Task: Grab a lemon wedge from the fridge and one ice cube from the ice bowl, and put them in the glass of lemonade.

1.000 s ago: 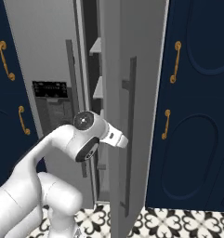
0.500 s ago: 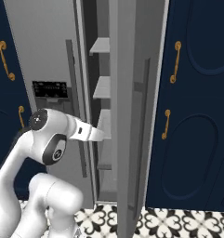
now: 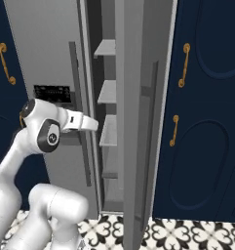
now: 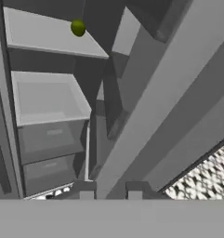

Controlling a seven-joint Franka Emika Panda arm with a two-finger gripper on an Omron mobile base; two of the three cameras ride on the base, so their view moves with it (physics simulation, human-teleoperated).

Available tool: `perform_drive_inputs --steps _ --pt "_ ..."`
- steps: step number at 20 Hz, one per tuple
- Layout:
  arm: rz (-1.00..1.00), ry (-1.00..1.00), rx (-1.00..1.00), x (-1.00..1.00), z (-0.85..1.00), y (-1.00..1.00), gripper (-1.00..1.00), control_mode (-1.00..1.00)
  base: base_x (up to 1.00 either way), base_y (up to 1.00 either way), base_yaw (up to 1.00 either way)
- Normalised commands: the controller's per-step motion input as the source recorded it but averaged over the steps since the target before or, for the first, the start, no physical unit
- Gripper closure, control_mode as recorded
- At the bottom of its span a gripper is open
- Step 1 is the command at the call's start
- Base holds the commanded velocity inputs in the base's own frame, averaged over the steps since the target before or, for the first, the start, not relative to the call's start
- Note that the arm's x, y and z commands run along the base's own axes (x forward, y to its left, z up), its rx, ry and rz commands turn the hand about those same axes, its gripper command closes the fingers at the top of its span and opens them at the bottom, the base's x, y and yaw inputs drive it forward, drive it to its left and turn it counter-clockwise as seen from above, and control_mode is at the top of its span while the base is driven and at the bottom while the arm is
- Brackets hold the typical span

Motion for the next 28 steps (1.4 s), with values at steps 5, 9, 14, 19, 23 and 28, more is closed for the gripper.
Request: perform_drive_inputs --steps 5,9,14,19,23,28 --pt "0.00 0.18 -0.11 0.55 0.00 0.00 -1.00 -1.00 0.00 0.00 0.00" --pt "0.00 0.17 -0.16 0.53 0.00 -0.37 -1.00 -1.00 0.00 0.00 0.00" --pt "0.02 0.23 -0.19 0.65 0.00 -0.22 -1.00 -1.00 0.00 0.00 0.00" --pt "0.08 0.33 -0.18 0.80 0.00 -0.14 -1.00 -1.00 0.00 0.00 0.00" --pt "0.01 0.37 -0.01 0.36 -0.02 -0.85 -1.00 -1.00 0.00 0.00 0.00" --pt "-0.03 0.14 0.02 -0.39 -0.23 -1.00 -1.00 -1.00 0.00 0.00 0.00"
